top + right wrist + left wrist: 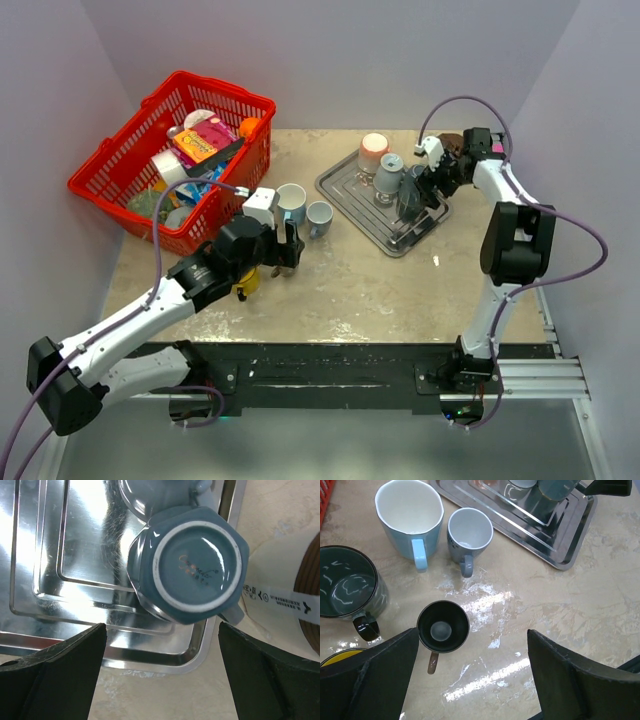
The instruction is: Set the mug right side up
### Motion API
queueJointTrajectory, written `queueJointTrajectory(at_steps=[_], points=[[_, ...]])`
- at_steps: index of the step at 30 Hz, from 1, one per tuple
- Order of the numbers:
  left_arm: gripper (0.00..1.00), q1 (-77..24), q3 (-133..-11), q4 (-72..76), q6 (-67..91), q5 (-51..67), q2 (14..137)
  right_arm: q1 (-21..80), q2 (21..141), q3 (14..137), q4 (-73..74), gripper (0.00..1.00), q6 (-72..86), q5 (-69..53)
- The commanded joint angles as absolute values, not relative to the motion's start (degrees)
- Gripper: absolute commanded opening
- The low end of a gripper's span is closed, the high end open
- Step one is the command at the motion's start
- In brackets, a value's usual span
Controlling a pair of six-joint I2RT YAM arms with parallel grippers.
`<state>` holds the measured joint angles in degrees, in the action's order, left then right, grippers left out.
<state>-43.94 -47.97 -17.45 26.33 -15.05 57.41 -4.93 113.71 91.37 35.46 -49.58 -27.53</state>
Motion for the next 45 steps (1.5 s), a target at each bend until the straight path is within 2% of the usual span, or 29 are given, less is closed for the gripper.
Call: queueJointTrajectory(at_steps=[1, 9, 18, 23, 35, 45], points=[[0.93, -43.9, -51.2, -16.3, 25.3, -16.3, 58.4, -5.0, 117.3, 96.5, 36.2, 0.95, -54.6, -32.0], [0.93, -43.9, -52.2, -16.4, 25.8, -16.3, 60.6, -5.0, 120.8, 100.5, 36.8, 0.92, -56.6, -30.3], [0.93, -43.9, -51.9, -16.1, 26.1, -15.8, 61.8, -5.1, 112.3, 94.7, 30.7, 0.91, -57.7, -25.7], [0.93, -43.9, -52.0, -15.6, 26.2, -15.3, 62.4, -5.0, 113.8, 96.6, 30.8, 0.91, -59.2, -26.1], [0.93, -43.9, -53.0, -16.4, 27.2, -15.6, 64.1, -6.2, 126.3, 109.6, 43.6, 0.86, -64.6, -38.8], [0.93, -43.9, -53.2, -16.4, 27.7, -15.0, 65.2, -6.2, 125.7, 108.7, 45.2, 0.81, -67.8, -46.4]])
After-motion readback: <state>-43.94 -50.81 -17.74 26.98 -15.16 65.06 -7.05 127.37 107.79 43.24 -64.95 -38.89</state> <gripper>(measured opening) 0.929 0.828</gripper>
